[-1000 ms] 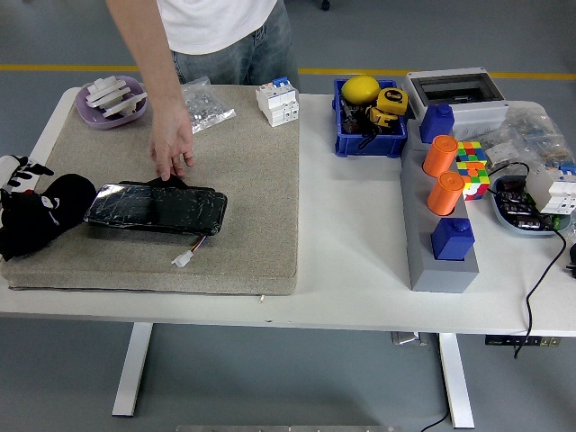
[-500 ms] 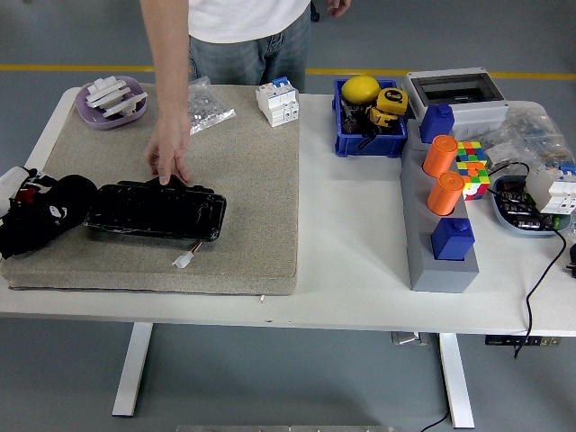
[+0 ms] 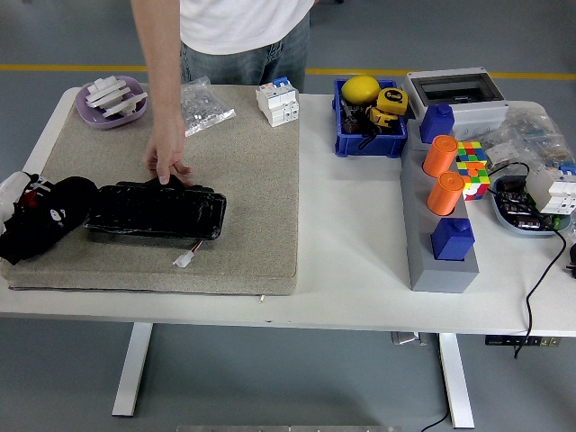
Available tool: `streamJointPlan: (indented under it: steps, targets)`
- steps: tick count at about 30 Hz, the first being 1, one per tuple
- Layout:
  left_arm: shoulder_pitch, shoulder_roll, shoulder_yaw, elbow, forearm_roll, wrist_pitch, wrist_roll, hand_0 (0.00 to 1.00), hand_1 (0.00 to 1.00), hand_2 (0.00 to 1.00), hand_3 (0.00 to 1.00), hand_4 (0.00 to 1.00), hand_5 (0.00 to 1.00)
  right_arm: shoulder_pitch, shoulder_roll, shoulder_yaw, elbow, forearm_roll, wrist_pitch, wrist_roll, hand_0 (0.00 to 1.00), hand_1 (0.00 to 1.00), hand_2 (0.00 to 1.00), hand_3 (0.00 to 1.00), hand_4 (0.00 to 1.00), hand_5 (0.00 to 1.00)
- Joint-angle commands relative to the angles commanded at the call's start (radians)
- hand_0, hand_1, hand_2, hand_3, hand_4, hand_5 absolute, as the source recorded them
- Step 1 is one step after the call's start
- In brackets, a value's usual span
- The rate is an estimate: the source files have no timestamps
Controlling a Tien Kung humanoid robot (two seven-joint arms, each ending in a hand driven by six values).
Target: Pick the rag up,wipe the panel,place it on the desk
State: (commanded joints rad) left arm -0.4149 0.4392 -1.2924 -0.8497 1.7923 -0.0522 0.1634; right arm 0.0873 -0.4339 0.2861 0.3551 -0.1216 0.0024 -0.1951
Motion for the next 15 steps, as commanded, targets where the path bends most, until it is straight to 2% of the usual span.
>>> streamJointPlan:
  steps: [4,5,10,11,15]
  targets:
    - [0.002,-0.001,0.000,0.002,0.016,0.011,0.003,0.288,0.524,0.618,0.542,0.377,0.002,-0.002,-0.001,-0.003,-0.001,0.004,0.001,0.000,0.747,0.642,0.688,0.689,0.998,0.618]
    - [0.002,-0.001,0.001,0.002,0.018,0.012,0.003,0.266,0.496,0.613,0.533,0.203,0.002,-0.002,-0.002,-0.003,-0.001,0.004,0.001,0.000,0.748,0.642,0.688,0.688,0.998,0.620]
    - [0.006,-0.002,0.007,0.005,0.052,0.032,0.016,0.266,0.496,0.613,0.533,0.203,0.002,-0.001,-0.001,-0.003,-0.001,0.004,0.001,0.000,0.748,0.642,0.688,0.688,0.998,0.620]
    - [0.009,-0.003,0.005,0.004,0.058,0.035,0.017,0.241,0.481,0.623,0.534,0.116,0.002,-0.001,-0.001,-0.003,-0.001,0.004,0.001,0.000,0.750,0.642,0.688,0.686,0.998,0.616]
    - [0.024,-0.005,-0.027,-0.017,0.089,0.041,0.025,0.241,0.481,0.623,0.534,0.116,0.002,-0.002,0.000,-0.005,-0.001,0.005,0.001,-0.001,0.750,0.642,0.688,0.686,0.998,0.616]
